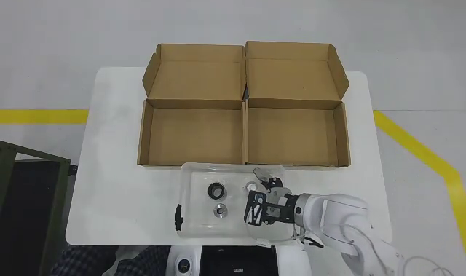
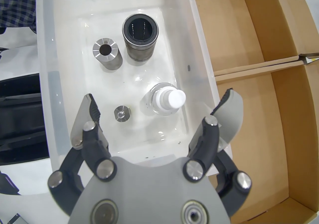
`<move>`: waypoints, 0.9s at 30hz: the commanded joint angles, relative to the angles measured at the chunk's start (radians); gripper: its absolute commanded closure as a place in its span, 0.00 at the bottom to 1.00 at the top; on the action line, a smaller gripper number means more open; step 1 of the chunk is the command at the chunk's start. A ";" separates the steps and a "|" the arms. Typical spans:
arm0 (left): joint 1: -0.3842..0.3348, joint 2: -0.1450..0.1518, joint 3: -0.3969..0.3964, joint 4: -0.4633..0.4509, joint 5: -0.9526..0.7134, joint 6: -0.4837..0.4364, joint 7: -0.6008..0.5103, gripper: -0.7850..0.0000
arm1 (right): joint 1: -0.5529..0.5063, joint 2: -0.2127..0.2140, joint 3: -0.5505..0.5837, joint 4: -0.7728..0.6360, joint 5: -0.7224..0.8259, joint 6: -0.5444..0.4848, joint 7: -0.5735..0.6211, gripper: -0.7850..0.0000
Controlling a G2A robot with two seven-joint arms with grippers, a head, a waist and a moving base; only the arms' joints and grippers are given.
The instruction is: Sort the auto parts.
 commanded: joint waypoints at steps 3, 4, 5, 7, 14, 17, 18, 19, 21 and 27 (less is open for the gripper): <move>0.000 0.000 0.000 0.000 0.000 0.000 0.000 0.00 | 0.013 0.000 -0.008 0.009 0.016 0.011 0.017 0.19; 0.000 0.000 0.000 0.000 0.000 0.000 0.000 0.00 | 0.017 0.000 -0.010 0.013 0.020 0.015 0.021 0.19; 0.000 0.000 0.000 0.000 0.000 0.000 0.000 0.00 | 0.021 0.000 -0.012 0.017 0.024 0.019 0.025 0.20; 0.000 0.000 0.000 0.000 0.000 0.000 0.000 0.00 | 0.030 0.000 -0.018 0.025 0.032 0.026 0.032 0.22; 0.000 0.000 0.000 0.000 0.000 0.000 0.000 0.00 | 0.066 -0.002 -0.043 0.054 0.052 0.040 0.066 0.26; 0.000 0.000 0.000 0.000 0.000 0.000 0.000 0.00 | 0.081 -0.003 -0.055 0.068 0.055 0.048 0.077 0.33; 0.000 0.000 0.000 0.000 0.000 0.000 0.000 0.00 | 0.086 -0.003 -0.058 0.071 0.057 0.051 0.079 0.35; 0.000 0.000 0.000 0.000 0.000 0.000 0.000 0.00 | 0.090 -0.003 -0.061 0.075 0.058 0.053 0.081 0.38; 0.000 0.000 0.000 0.000 0.000 0.000 0.000 0.00 | 0.096 -0.004 -0.065 0.081 0.061 0.058 0.085 0.51; 0.000 0.000 0.000 0.000 0.000 0.000 0.000 0.00 | 0.102 -0.002 -0.073 0.095 0.064 0.065 0.088 0.55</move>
